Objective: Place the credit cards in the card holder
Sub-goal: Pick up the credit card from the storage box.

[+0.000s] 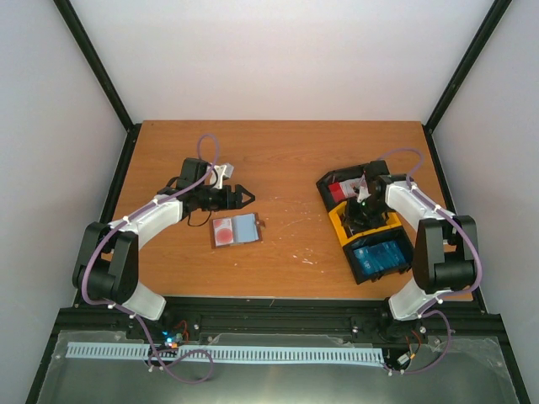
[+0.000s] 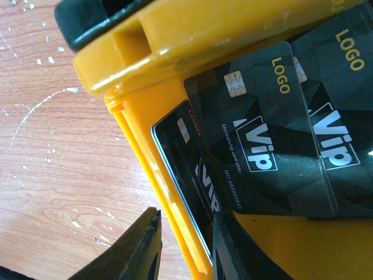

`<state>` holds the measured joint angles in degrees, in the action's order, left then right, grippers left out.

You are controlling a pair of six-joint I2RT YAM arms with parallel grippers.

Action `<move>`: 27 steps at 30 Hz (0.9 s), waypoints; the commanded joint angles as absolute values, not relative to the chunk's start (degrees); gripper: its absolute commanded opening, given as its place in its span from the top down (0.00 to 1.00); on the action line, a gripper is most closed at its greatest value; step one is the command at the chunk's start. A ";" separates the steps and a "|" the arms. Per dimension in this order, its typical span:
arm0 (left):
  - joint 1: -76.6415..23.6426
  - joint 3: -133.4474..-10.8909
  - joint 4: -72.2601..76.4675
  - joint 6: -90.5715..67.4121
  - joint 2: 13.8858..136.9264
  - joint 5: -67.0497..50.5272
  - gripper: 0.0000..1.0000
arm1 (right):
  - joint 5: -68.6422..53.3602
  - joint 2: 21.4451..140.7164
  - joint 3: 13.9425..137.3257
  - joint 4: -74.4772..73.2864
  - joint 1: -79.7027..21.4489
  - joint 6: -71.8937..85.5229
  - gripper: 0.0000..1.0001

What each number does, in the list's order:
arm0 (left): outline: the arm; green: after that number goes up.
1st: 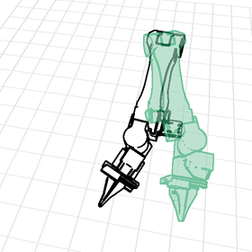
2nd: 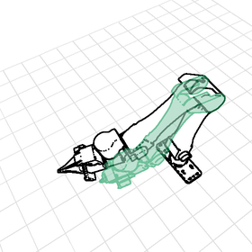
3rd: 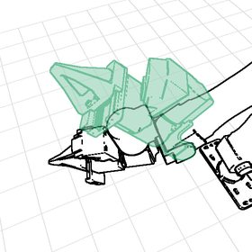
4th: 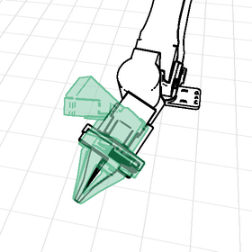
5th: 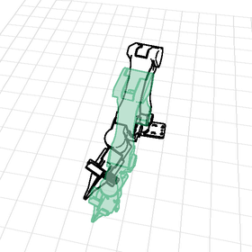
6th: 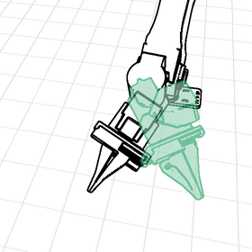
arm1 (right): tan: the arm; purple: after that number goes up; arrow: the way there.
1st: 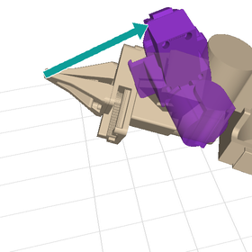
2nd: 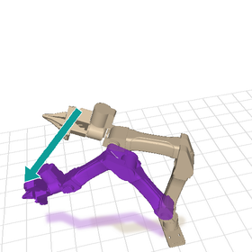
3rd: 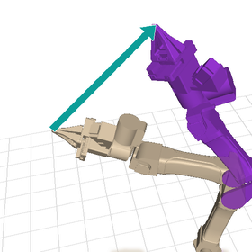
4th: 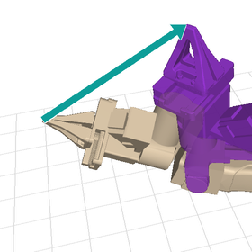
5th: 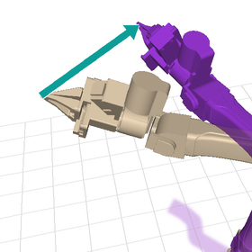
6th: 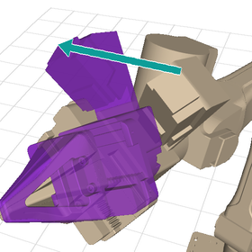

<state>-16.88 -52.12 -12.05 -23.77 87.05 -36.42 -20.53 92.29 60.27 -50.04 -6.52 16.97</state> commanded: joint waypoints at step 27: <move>-17.44 -52.51 -12.04 -23.53 84.21 -37.51 0.12 | -11.10 89.08 65.69 -50.23 -8.09 14.22 0.97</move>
<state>-16.88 -51.90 -12.08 -23.79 85.91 -36.42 -13.89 93.45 63.55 -48.42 -7.81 13.15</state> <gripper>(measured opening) 0.878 0.036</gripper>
